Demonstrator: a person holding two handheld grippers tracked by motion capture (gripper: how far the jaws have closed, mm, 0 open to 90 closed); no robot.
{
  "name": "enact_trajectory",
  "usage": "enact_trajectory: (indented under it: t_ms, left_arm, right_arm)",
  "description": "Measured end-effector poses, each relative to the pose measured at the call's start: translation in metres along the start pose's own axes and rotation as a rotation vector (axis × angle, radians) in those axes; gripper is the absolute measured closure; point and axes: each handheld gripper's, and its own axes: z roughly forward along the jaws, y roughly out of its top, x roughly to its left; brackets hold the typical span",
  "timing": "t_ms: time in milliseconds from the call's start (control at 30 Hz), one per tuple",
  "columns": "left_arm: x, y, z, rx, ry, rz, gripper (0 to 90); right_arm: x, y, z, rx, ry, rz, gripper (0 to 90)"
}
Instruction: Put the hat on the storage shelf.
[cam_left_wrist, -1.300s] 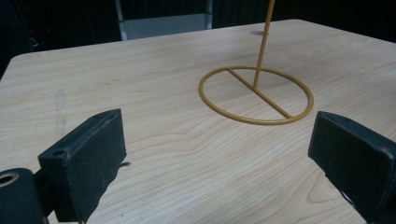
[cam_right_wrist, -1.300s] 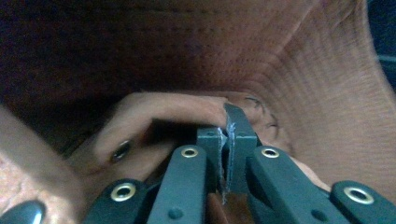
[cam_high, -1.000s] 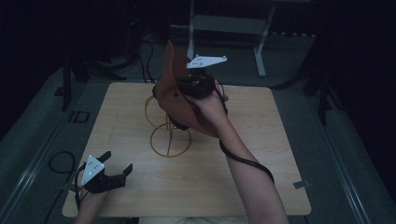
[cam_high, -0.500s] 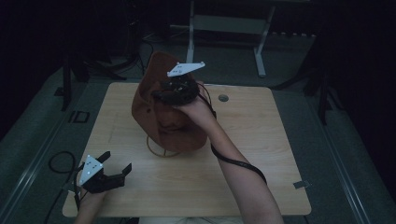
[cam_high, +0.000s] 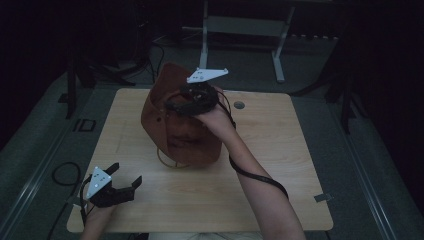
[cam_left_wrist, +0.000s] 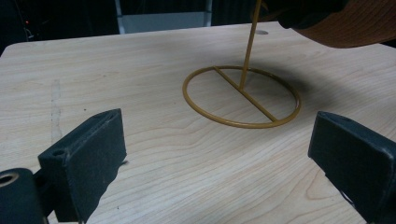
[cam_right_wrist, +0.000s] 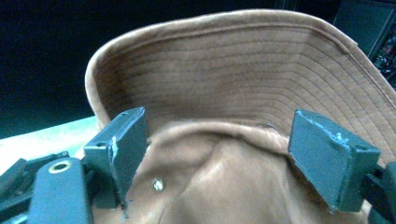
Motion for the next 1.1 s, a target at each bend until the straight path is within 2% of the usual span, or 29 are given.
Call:
enact_trajectory:
  t_ms: [33,67,200,667,867,1100]
  left_arm:
    - [0.000,0.000,0.000,0.001,-0.001,-0.001,4.7]
    - [-0.001,-0.001,0.001,0.002,0.000,-0.002,4.7]
    - [-0.001,-0.001,0.002,0.001,-0.004,0.002,4.7]
    - [-0.005,-0.003,0.006,0.009,-0.010,0.017,4.7]
    - [-0.005,-0.003,0.006,0.006,-0.009,0.019,4.7]
    - [-0.005,-0.004,0.006,0.010,-0.002,0.029,4.2]
  right_arm:
    - [-0.001,-0.003,-0.002,0.029,-0.013,0.006,16.4]
    - [-0.002,-0.004,-0.003,0.037,-0.013,-0.002,16.0]
    - [-0.005,-0.011,-0.010,0.034,-0.018,-0.022,15.9]
    - [-0.020,-0.038,-0.038,0.057,-0.083,-0.001,16.1]
    - [-0.021,-0.050,-0.048,0.056,-0.090,-0.002,16.1]
    - [-0.023,-0.071,-0.069,0.054,-0.118,0.002,16.1]
